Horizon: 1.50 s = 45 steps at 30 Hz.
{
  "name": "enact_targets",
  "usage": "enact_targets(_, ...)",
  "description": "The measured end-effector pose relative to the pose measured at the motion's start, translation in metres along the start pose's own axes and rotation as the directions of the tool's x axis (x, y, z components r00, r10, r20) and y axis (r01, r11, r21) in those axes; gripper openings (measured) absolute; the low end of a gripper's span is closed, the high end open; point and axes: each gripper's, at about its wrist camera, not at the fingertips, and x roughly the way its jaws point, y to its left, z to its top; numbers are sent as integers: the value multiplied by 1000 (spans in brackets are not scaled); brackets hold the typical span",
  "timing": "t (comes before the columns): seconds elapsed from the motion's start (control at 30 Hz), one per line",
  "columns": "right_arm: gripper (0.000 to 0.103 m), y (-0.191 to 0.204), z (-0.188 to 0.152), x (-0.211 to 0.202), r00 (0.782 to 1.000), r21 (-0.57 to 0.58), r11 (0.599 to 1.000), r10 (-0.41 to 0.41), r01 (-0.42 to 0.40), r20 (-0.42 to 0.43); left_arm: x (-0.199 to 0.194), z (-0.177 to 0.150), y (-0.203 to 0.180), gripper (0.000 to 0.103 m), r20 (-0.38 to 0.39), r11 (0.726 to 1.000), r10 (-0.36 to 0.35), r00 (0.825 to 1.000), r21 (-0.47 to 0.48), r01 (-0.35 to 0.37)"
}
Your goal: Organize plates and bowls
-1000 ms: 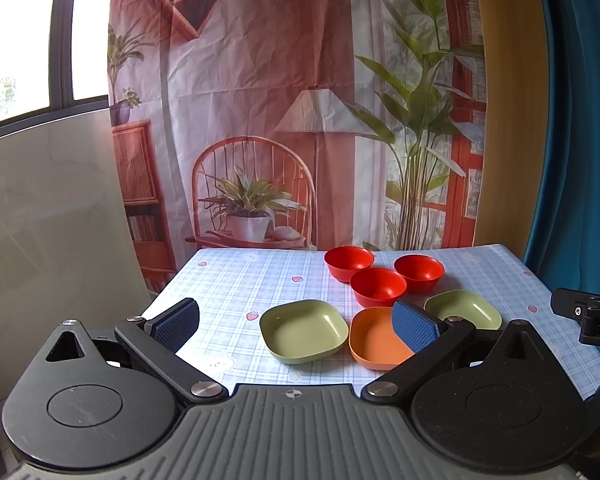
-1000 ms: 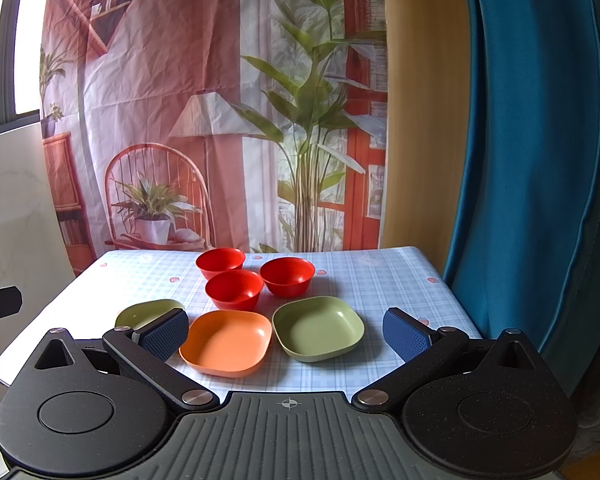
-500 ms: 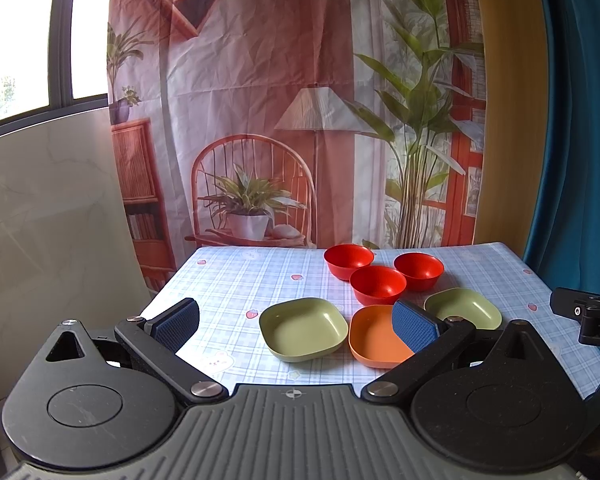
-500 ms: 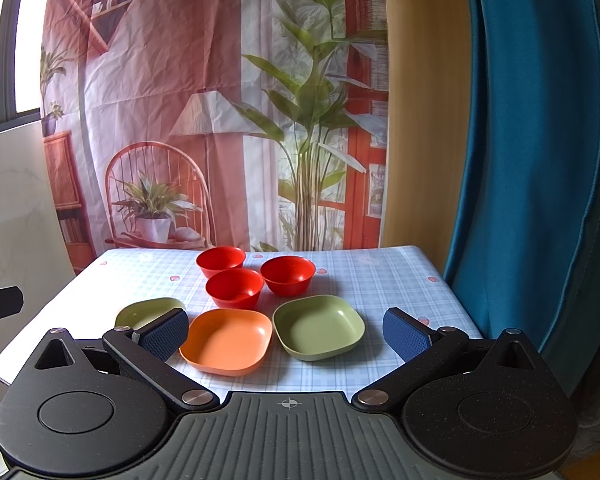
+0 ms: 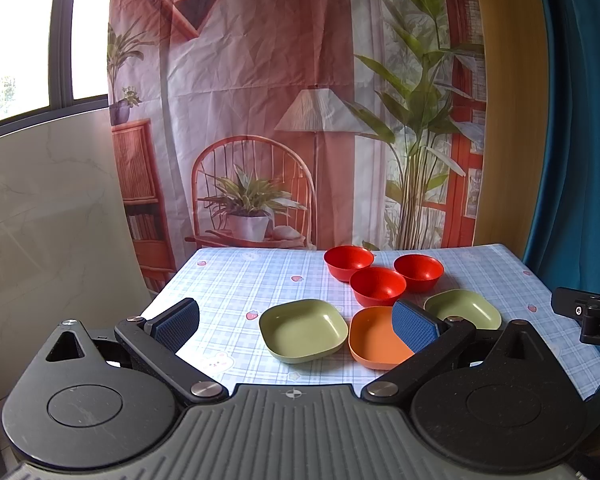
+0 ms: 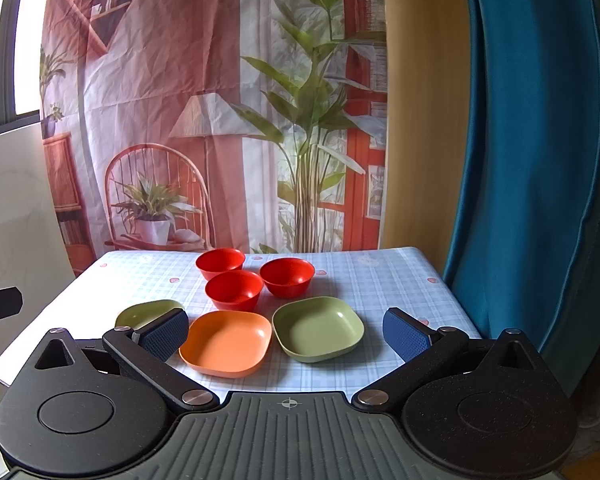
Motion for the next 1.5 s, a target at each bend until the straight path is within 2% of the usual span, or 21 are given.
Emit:
enact_targets(0.3, 103, 1, 1, 1, 1000, 3, 1000, 1, -1, 3, 2, 2, 0, 103, -12, 1000, -18, 1000, -4, 17)
enact_targets(0.43, 103, -6, 3, -5, 997, 42, 997, 68, -70, 44, 6, 8, 4, 103, -15, 1000, -26, 1000, -4, 26)
enact_targets(0.53, 103, -22, 8, 2, 990, 69, 992, 99, -106, 98, 12, 15, 5, 103, 45, 999, 28, 999, 25, -29)
enact_targets(0.67, 103, -40, 16, 24, 980, 79, 987, 123, -137, 160, 31, 26, 2, 103, 74, 993, 86, 994, 79, -92)
enact_targets(0.83, 103, -57, 22, 69, 979, 153, 978, 118, -144, 164, 62, 27, 1, 103, 62, 988, 117, 991, 93, -123)
enact_targets(0.97, 103, -61, 17, 106, 980, 169, 979, 78, -110, 185, 96, 22, -1, 103, 66, 984, 152, 986, 81, -157)
enact_targets(1.03, 103, -59, 12, 127, 983, 168, 980, 76, -104, 169, 115, 18, -1, 103, 38, 988, 145, 989, 56, -147)
enact_targets(1.2, 103, -47, -9, 166, 989, 152, 980, 111, -125, 98, 158, -9, 1, 103, -67, 998, 65, 996, -16, -66)
enact_targets(1.33, 103, -27, -34, 185, 996, 95, 993, 58, -64, 63, 186, -39, 1, 103, -128, 998, 6, 992, -65, -15)
enact_targets(1.5, 103, -28, -53, 202, 998, 123, 991, 56, -60, 29, 207, -63, 0, 103, -178, 997, 41, 983, -59, -52)
